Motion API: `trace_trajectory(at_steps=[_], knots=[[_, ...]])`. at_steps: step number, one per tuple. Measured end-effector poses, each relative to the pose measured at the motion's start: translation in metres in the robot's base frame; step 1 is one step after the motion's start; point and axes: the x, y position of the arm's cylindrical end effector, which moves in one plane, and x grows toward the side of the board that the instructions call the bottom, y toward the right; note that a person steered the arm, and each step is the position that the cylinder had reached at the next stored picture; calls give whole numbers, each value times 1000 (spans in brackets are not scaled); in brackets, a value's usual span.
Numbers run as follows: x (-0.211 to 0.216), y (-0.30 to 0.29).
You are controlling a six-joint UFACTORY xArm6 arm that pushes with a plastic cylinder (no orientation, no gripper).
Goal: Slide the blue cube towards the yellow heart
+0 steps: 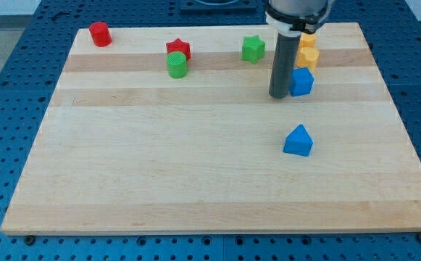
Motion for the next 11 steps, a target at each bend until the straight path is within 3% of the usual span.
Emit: trace_trajectory(at_steps=[11], knots=[[-17, 19]])
